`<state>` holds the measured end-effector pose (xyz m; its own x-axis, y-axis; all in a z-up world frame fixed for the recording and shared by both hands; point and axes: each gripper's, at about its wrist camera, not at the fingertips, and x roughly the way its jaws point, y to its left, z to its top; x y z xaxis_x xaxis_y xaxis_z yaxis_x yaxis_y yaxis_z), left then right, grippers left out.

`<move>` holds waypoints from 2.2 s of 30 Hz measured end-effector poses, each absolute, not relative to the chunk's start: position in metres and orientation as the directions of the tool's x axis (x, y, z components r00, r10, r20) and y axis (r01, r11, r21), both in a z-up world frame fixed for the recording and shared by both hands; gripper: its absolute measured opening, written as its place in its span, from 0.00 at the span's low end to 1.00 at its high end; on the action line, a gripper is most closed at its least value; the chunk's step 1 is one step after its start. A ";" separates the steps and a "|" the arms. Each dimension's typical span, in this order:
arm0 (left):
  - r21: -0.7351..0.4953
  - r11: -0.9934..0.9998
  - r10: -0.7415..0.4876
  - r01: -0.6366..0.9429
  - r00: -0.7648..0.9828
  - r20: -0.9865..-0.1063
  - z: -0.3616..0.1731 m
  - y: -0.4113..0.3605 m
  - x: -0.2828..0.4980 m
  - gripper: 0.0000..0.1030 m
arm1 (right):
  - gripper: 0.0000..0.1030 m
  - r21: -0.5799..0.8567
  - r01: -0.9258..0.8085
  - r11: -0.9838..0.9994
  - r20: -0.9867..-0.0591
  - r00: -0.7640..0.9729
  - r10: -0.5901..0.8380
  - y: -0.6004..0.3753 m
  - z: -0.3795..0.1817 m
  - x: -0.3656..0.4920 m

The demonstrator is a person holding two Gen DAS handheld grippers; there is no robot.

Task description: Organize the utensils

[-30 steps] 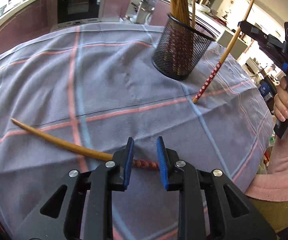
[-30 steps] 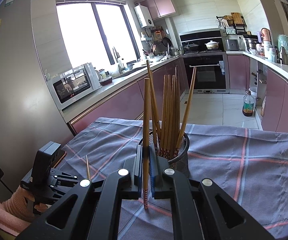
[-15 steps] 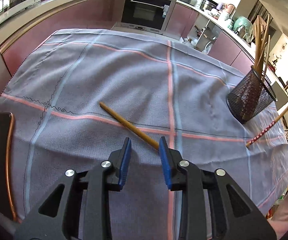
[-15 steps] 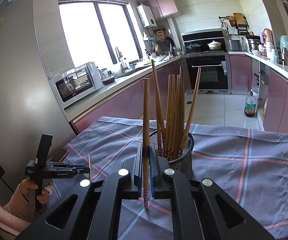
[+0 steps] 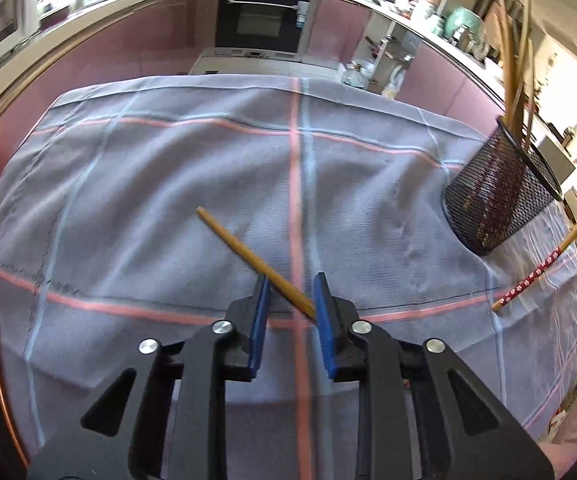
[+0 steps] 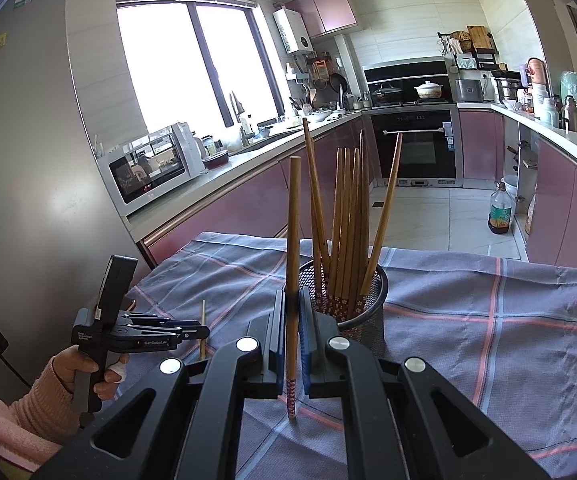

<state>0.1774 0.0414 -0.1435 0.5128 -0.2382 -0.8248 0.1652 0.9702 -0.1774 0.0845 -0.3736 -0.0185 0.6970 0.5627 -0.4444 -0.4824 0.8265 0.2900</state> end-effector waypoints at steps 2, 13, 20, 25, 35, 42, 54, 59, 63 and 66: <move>-0.170 0.966 -0.248 0.194 0.510 -0.824 -0.143 0.033 0.179 0.19 | 0.05 0.289 -0.483 0.827 -0.444 0.697 0.563 -0.374 -0.018 0.084; -0.132 0.957 -0.249 0.259 0.497 -0.831 -0.139 0.009 0.181 0.20 | 0.05 0.294 -0.481 0.826 -0.444 0.696 0.564 -0.375 -0.020 0.086; -0.122 0.961 -0.233 0.247 0.493 -0.838 -0.142 0.005 0.194 0.20 | 0.05 0.294 -0.482 0.825 -0.444 0.696 0.564 -0.375 -0.020 0.085; -0.079 0.970 -0.188 0.230 0.507 -0.841 -0.143 -0.003 0.195 0.08 | 0.05 0.291 -0.485 0.824 -0.443 0.695 0.566 -0.374 -0.020 0.084; -0.039 0.969 -0.162 0.243 0.513 -0.843 -0.142 -0.009 0.189 0.08 | 0.05 0.290 -0.486 0.825 -0.443 0.696 0.566 -0.374 -0.020 0.084; -0.027 0.974 -0.147 0.226 0.534 -0.833 -0.138 -0.015 0.182 0.07 | 0.05 0.280 -0.489 0.826 -0.445 0.696 0.564 -0.372 -0.019 0.084; -0.100 0.959 -0.247 0.267 0.602 -0.759 -0.088 -0.011 0.149 0.07 | 0.05 0.266 -0.490 0.830 -0.420 0.716 0.558 -0.374 -0.008 0.078; -0.110 0.950 -0.280 0.294 0.637 -0.718 -0.062 -0.017 0.135 0.07 | 0.05 0.258 -0.496 0.829 -0.410 0.721 0.558 -0.373 -0.003 0.075; -0.118 0.942 -0.305 0.314 0.658 -0.689 -0.044 -0.024 0.127 0.07 | 0.05 0.255 -0.499 0.828 -0.400 0.725 0.560 -0.373 0.001 0.073; -0.118 0.939 -0.314 0.322 0.671 -0.672 -0.035 -0.028 0.122 0.07 | 0.05 0.253 -0.500 0.828 -0.394 0.729 0.560 -0.373 0.003 0.072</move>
